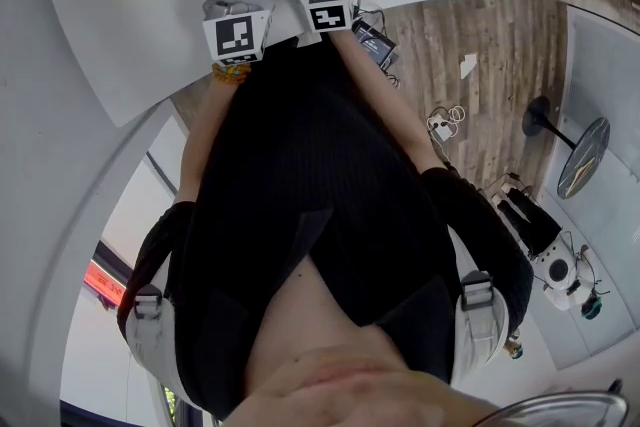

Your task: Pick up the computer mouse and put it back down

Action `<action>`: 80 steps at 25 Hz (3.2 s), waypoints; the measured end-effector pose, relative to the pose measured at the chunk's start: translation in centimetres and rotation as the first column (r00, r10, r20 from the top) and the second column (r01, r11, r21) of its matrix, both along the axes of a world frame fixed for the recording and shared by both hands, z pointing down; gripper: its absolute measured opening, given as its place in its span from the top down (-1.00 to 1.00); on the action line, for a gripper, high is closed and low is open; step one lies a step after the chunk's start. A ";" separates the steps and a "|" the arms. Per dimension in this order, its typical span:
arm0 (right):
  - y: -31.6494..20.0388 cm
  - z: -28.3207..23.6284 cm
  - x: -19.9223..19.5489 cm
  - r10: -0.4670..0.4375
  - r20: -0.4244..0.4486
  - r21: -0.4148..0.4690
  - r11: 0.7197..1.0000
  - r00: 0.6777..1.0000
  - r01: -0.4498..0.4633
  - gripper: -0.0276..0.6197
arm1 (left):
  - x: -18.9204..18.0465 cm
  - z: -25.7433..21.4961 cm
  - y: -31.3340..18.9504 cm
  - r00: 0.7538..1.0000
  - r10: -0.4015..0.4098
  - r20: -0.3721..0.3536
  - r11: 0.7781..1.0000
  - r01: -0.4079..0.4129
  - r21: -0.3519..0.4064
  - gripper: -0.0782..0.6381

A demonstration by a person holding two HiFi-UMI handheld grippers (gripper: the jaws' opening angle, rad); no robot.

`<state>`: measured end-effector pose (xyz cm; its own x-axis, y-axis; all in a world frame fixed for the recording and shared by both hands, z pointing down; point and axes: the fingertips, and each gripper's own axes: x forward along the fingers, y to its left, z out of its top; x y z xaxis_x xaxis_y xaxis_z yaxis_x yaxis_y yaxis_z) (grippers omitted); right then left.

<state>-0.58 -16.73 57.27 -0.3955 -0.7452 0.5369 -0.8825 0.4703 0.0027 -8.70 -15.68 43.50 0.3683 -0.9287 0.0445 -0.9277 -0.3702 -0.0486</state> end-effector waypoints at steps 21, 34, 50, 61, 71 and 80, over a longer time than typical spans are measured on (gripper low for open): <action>0.6 4.5 -0.4 -0.018 -0.065 -0.249 0.968 0.998 0.001 0.02 | -0.8 0.0 -0.6 1.000 -0.022 -0.008 1.000 0.023 0.004 0.74; 0.6 4.5 -0.2 -0.017 -0.060 -0.251 0.968 0.998 0.001 0.02 | -0.7 0.2 -0.9 1.000 -0.020 -0.009 1.000 0.020 0.003 0.74; 0.0 3.3 -0.3 -0.004 -0.044 -0.194 0.981 0.999 -0.004 0.02 | -1.4 0.1 -1.0 0.999 -0.034 -0.004 0.999 0.034 0.001 0.74; -2.2 -3.9 -0.8 0.029 0.035 0.089 0.996 0.999 -0.032 0.02 | -1.8 0.1 -1.3 0.999 -0.039 0.001 0.999 0.039 0.003 0.74; -2.9 -12.3 -1.9 -0.012 0.129 0.383 0.923 0.992 -0.039 0.02 | -2.3 -1.1 -1.8 0.999 -0.048 -0.019 0.998 0.049 0.033 0.74; -3.1 -14.5 -2.2 -0.025 0.171 0.493 0.868 0.985 -0.063 0.02 | -3.1 -0.9 -2.3 0.998 -0.064 -0.017 0.997 0.065 0.040 0.74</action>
<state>-2.77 -19.88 42.73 -0.4286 -0.9032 0.0233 -0.8995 0.4289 0.0834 -11.78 -17.98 42.61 0.3078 -0.9515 0.0016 -0.9503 -0.3075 -0.0478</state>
